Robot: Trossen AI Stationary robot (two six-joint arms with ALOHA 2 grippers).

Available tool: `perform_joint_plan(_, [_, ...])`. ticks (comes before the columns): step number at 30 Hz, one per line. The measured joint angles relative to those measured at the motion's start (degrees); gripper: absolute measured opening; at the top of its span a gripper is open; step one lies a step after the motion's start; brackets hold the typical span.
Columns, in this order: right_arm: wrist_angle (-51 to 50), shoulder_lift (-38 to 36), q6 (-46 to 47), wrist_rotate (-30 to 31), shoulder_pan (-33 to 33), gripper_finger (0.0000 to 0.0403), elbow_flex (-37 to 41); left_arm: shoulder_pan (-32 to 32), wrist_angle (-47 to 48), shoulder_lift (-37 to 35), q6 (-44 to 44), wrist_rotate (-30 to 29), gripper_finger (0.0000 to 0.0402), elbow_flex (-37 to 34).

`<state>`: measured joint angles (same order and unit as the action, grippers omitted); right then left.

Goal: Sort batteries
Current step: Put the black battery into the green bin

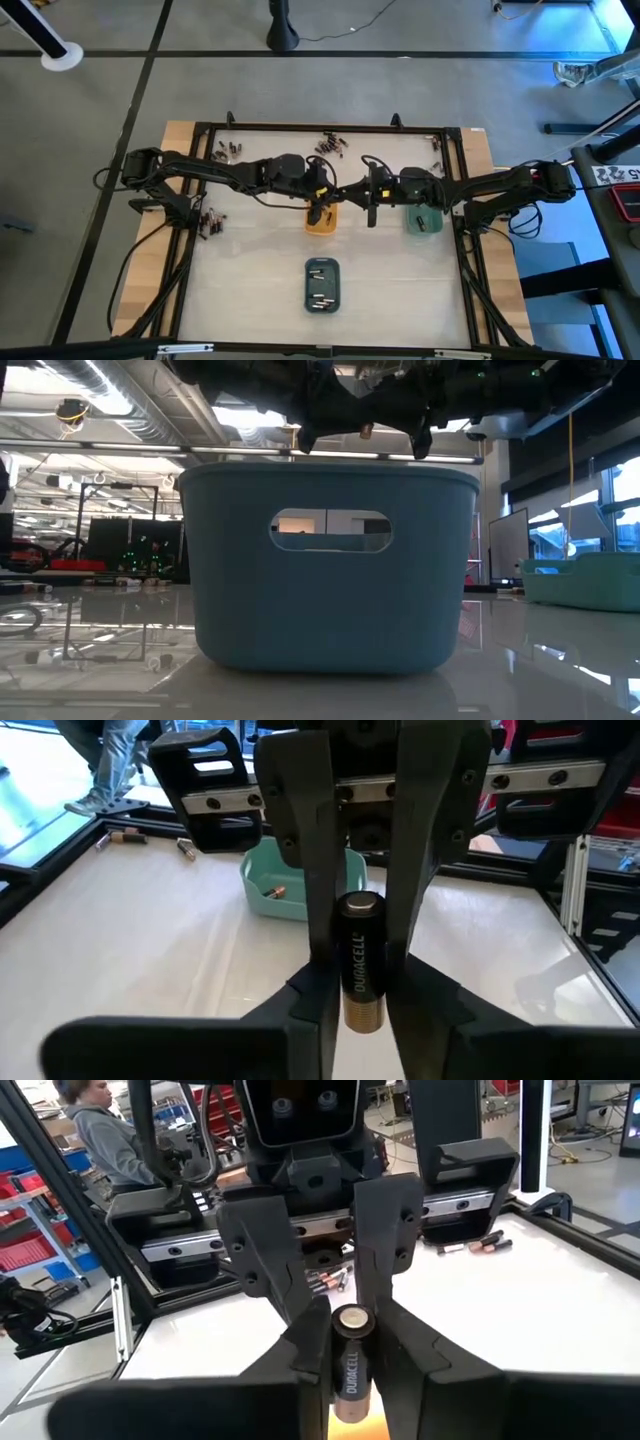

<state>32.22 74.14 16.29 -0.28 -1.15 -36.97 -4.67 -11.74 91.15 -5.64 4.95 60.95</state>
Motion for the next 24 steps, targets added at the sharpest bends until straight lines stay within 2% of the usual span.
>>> perform_joint_plan(7, [-4.2,-3.2,-1.1,0.0,0.0,0.0051,0.1,-0.7,5.1,0.0,-0.3,-1.6,0.0128,0.2])
perform_joint_plan(10, [-10.9,-6.9,-1.6,2.5,0.0,0.0051,0.1,-1.2,7.0,0.0,-1.3,-1.9,0.0148,0.2])
perform_joint_plan(14, [-26.2,-14.3,0.0,8.0,0.0,0.0051,0.1,-2.3,15.8,-0.1,-1.4,-1.9,0.0163,0.2])
perform_joint_plan(19, [-49.4,-24.2,8.4,13.5,0.0,0.0051,0.0,-3.4,26.6,-0.1,-1.4,-1.9,0.0164,0.1])
perform_joint_plan(24, [-71.9,-30.3,20.1,15.3,0.0,0.0051,0.0,-3.4,26.8,-0.1,-1.4,-2.8,0.0156,0.1])
